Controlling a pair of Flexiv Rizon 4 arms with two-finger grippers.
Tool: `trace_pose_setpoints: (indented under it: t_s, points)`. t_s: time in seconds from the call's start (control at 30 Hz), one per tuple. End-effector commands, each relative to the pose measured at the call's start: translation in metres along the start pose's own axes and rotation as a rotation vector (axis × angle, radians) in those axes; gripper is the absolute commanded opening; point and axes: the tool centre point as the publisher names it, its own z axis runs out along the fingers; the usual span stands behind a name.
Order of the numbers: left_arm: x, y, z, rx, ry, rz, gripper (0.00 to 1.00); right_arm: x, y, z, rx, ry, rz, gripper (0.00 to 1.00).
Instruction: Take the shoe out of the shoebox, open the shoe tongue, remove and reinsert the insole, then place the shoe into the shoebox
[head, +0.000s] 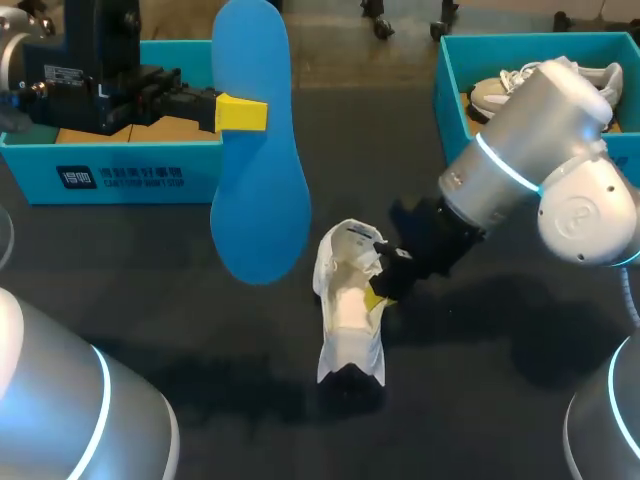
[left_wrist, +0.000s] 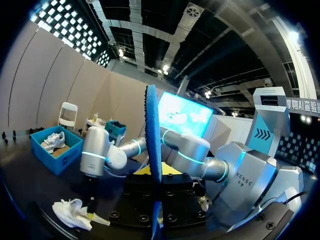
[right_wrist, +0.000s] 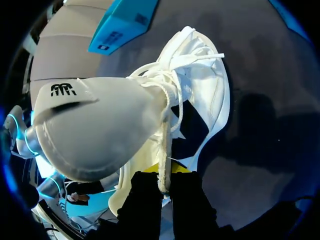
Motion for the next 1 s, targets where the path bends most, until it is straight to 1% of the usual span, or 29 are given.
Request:
trace_pose_setpoints:
  t_s: [0.03, 0.23, 0.43, 0.67, 0.8, 0.83, 0.87, 0.9, 0.93, 1.0]
  points:
    - [-0.003, -0.001, 0.002, -0.003, 0.004, 0.000, 0.00, 0.001, 0.012, 0.005, 0.026, -0.008, -0.005, 0.00]
    - [-0.003, -0.001, 0.002, -0.003, 0.004, 0.000, 0.00, -0.009, 0.020, 0.014, 0.049, 0.003, -0.030, 0.00]
    - [-0.003, -0.001, 0.002, -0.003, 0.004, 0.000, 0.00, -0.017, 0.024, 0.021, 0.051, 0.017, -0.033, 0.00]
    - [-0.003, -0.001, 0.002, -0.003, 0.004, 0.000, 0.00, -0.023, 0.023, 0.029, 0.052, 0.023, -0.024, 0.00]
    - [-0.003, -0.001, 0.002, -0.003, 0.004, 0.000, 0.00, -0.027, 0.019, 0.033, 0.035, 0.044, -0.012, 0.00]
    - [-0.003, -0.001, 0.002, -0.003, 0.004, 0.000, 0.00, -0.026, 0.018, 0.033, 0.032, 0.045, -0.012, 0.02]
    - [-0.003, -0.001, 0.002, -0.003, 0.004, 0.000, 0.00, -0.026, 0.017, 0.033, 0.025, 0.050, -0.009, 0.17]
    - [-0.003, -0.001, 0.002, -0.003, 0.004, 0.000, 0.00, -0.025, 0.016, 0.031, 0.021, 0.054, -0.007, 0.42]
    - [-0.003, -0.001, 0.002, -0.003, 0.004, 0.000, 0.00, -0.023, 0.015, 0.029, 0.013, 0.057, -0.002, 0.99]
    - [-0.003, -0.001, 0.002, -0.003, 0.004, 0.000, 0.00, -0.016, 0.011, 0.022, -0.012, 0.066, 0.005, 1.00]
